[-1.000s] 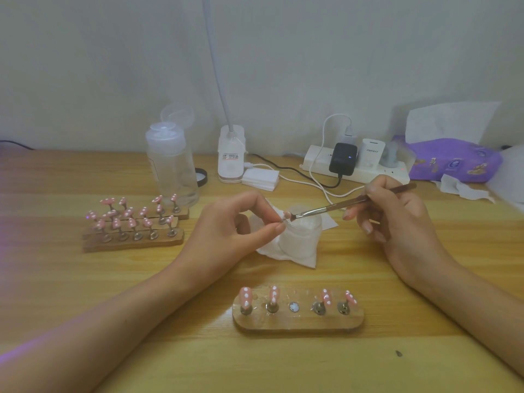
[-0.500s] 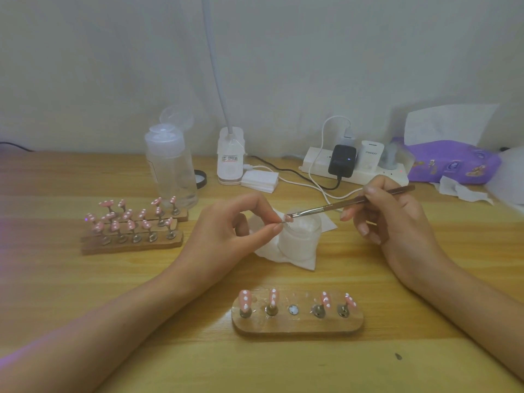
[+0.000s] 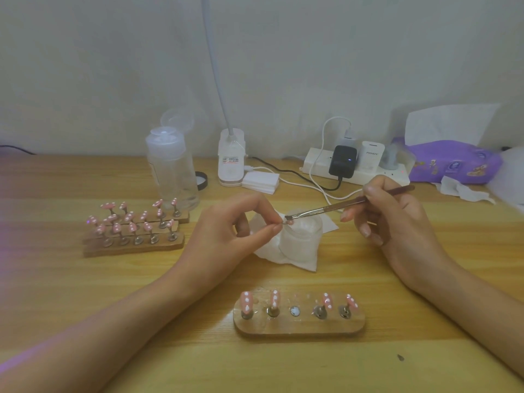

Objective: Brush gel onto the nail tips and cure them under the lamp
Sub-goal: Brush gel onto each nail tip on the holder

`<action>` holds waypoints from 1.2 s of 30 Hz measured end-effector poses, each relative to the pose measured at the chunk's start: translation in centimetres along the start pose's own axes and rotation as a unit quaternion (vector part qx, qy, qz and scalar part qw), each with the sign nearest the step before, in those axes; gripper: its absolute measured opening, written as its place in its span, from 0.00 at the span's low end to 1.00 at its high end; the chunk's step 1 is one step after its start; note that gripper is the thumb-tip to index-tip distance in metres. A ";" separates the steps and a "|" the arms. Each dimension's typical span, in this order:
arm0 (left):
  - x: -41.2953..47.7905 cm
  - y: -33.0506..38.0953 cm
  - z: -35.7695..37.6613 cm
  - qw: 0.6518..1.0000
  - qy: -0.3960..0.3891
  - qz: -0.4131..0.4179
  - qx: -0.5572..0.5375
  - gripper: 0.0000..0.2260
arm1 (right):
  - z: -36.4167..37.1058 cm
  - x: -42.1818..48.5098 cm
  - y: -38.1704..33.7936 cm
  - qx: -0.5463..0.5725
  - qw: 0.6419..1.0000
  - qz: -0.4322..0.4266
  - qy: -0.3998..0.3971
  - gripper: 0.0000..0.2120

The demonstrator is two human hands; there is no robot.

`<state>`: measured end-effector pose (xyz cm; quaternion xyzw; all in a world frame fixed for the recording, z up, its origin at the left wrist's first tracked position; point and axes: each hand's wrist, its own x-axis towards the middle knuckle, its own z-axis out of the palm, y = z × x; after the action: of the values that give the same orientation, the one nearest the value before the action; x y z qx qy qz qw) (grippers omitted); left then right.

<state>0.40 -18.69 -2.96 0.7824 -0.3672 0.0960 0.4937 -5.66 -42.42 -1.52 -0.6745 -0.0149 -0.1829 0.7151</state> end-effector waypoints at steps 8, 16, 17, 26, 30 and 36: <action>-0.1 0.0 -0.1 1.000 0.001 -0.001 0.001 0.04 | 0.0 -0.1 0.0 0.001 1.000 -0.004 -0.003 0.15; -0.1 0.0 0.0 1.000 0.001 -0.006 -0.007 0.05 | 0.1 -0.1 -0.1 -0.001 1.000 -0.004 0.000 0.16; -0.1 0.0 0.1 1.000 0.001 -0.006 -0.006 0.05 | 0.1 -0.1 -0.1 -0.008 1.000 0.002 0.004 0.17; 0.0 0.0 0.1 1.000 0.002 -0.007 -0.007 0.04 | 0.1 -0.1 -0.1 -0.010 1.000 0.010 0.020 0.18; -0.1 0.0 0.1 1.000 0.002 -0.010 -0.009 0.05 | 0.0 -0.1 -0.2 0.010 1.000 0.000 0.020 0.18; -0.1 -0.1 0.1 1.000 0.004 -0.008 -0.005 0.05 | -0.1 0.0 0.0 0.000 0.999 0.008 0.033 0.21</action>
<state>0.37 -18.71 -3.09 0.7825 -0.3593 0.0932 0.4999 -5.73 -42.49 -1.51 -0.6683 0.0139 -0.1998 0.7164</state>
